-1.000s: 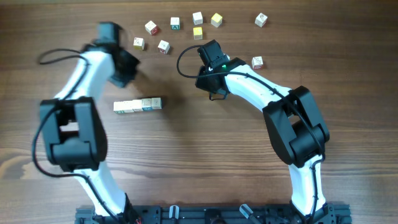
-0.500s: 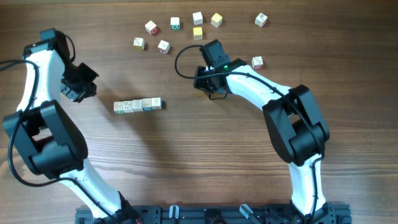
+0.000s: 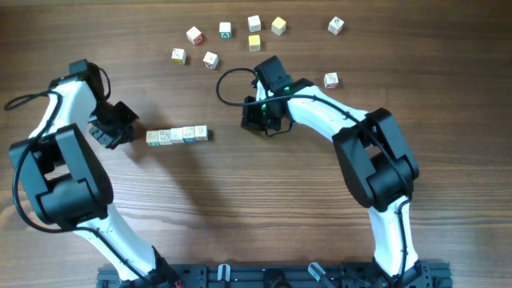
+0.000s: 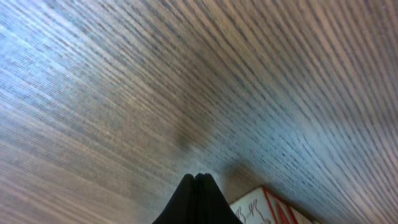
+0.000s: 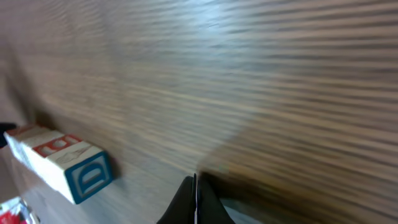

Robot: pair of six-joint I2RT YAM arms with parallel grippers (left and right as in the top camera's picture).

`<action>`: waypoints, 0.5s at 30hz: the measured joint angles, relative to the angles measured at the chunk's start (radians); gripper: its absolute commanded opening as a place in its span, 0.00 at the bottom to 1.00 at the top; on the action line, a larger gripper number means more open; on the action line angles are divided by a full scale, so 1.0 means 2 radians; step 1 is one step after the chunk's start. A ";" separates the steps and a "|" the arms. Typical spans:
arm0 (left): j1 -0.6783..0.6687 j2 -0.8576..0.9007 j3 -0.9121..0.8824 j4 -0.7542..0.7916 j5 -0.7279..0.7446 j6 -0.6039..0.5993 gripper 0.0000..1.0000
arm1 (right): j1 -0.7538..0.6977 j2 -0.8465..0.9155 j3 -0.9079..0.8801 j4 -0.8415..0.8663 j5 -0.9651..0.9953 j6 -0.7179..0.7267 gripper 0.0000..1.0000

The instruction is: Form a horizontal line

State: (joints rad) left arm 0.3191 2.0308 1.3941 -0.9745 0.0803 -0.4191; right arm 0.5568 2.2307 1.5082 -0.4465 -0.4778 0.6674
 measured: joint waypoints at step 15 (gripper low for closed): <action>0.000 -0.006 -0.035 0.064 0.015 0.002 0.04 | 0.025 0.009 0.000 0.036 -0.018 0.000 0.04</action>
State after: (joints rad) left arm 0.3191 2.0178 1.3235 -0.8474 0.1104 -0.4152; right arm 0.6075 2.2490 1.5074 -0.3744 -0.5129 0.6674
